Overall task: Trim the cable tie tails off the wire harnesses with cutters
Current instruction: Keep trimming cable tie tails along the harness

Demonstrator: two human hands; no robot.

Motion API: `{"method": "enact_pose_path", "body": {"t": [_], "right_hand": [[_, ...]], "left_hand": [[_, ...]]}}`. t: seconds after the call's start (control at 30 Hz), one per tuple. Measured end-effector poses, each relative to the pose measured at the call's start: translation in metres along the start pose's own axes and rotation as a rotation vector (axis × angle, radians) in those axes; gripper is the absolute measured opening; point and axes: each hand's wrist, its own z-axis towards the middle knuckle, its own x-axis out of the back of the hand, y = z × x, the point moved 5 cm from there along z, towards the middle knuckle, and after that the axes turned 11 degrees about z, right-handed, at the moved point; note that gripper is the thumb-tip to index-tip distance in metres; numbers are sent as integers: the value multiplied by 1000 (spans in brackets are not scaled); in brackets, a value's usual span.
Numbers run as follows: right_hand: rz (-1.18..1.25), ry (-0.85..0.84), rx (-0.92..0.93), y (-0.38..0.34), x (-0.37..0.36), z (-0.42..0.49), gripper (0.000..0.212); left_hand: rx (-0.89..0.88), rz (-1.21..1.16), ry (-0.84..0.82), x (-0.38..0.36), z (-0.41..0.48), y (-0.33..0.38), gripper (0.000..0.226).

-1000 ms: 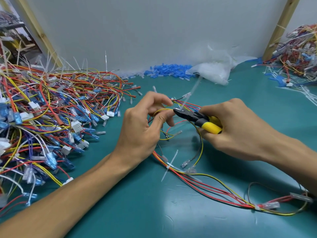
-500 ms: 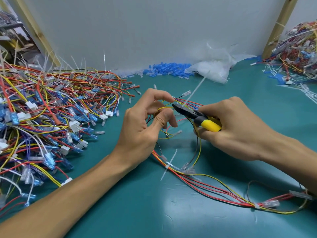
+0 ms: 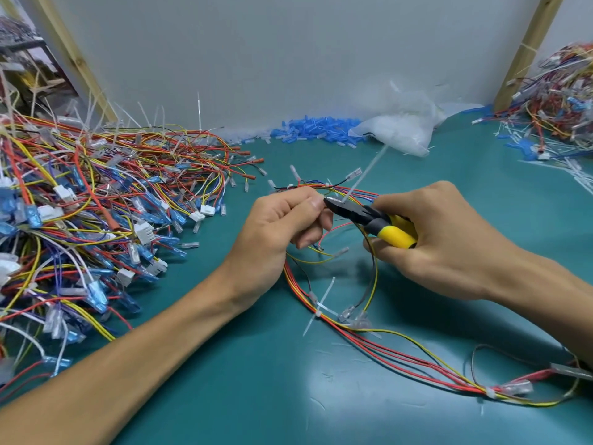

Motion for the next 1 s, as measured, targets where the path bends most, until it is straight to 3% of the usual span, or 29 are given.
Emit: {"method": "enact_pose_path", "body": {"t": [0.53,1.0], "right_hand": [[-6,-31,67,8,-13,1,14],[26,12,2,11,-13,4,16]], "left_hand": [[34,87,56,-2,-6,-3,36],[23,97,85,-3,-4,-6,35]]}}
